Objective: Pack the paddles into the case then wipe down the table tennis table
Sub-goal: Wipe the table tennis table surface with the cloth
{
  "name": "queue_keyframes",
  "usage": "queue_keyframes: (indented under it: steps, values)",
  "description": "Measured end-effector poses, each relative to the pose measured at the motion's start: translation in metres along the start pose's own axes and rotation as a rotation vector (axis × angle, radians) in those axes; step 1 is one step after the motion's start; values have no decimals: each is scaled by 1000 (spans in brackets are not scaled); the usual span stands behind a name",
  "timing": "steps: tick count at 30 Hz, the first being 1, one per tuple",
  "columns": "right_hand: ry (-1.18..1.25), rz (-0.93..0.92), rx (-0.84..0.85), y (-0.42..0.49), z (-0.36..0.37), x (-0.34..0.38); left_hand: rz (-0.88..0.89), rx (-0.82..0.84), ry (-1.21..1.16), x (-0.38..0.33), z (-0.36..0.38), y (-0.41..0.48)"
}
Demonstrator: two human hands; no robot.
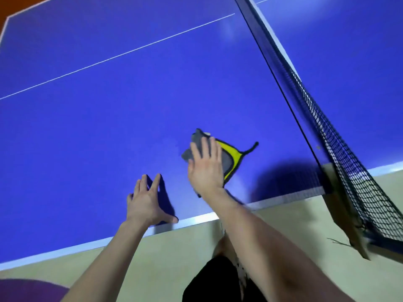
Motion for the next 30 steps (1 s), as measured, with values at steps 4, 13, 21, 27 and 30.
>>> queue_keyframes:
  steps: [4, 13, 21, 27, 30]
  values:
    - [125, -267, 10, -45, -12, 5, -29, 24, -67, 4, 12, -4]
    - [-92, 502, -162, -64, -33, -180, -11, 25, 8, 2, 16, 5]
    - [95, -156, 47, -94, -17, 12, -41, 29, 15, 2, 12, -2]
    - [3, 260, -114, -34, -29, -160, -28, 27, 66, 1, 10, -4]
    - [-76, 377, -108, -24, -20, -131, -19, 25, 82, -3, 9, -6]
Point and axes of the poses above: each hand's wrist, its own y-axis towards the middle knuckle, its own z-axis out of the palm, x = y × z, the point moved 5 cm from there along y, towards the middle knuckle, and after that the axes turned 13 degrees about -y, right-handed, at the moved point
